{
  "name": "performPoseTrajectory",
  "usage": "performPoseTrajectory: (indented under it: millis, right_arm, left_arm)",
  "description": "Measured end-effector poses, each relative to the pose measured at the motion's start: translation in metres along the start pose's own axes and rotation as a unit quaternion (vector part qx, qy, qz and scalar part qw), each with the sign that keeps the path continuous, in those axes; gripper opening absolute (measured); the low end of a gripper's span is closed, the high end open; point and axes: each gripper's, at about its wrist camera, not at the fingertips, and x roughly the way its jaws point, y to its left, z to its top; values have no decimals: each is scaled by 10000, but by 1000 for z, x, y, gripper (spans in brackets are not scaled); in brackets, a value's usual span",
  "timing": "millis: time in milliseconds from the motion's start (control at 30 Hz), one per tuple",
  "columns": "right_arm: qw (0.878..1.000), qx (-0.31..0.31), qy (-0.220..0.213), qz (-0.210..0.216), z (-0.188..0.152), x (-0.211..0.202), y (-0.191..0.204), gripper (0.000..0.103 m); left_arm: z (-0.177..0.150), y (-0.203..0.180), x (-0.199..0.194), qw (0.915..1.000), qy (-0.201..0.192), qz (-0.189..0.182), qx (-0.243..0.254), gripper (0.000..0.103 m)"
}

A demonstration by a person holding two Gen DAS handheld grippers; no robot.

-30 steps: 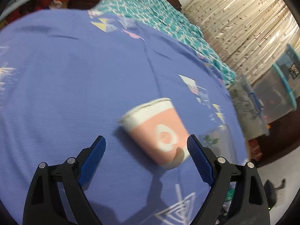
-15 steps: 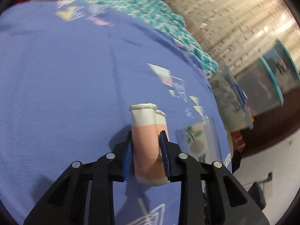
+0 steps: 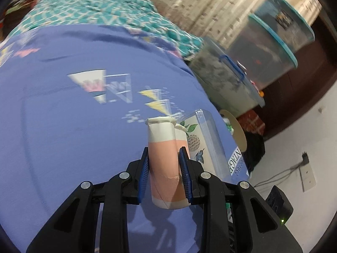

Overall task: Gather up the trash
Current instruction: 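Carry the cup and bottle over the beige bin and lower them in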

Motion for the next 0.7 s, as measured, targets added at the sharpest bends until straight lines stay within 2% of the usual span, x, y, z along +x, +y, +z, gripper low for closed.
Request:
performPoseTrajectory:
  millis: [300,567,700]
  right_arm:
    - [9918,1026,-479,-599,23,-26,-110,42]
    - [9777,1633,-863,-994,56,-46,-201,43]
    - [9714,1880,-958,-1087,68,-51,-240,43]
  left_arm:
    - [30,-98,97,9944,656,-288,774,26]
    - [50,-195,186,9823,1073,-551,1433,26]
    - [57,-238,230,9756,1218,-561,1741,26]
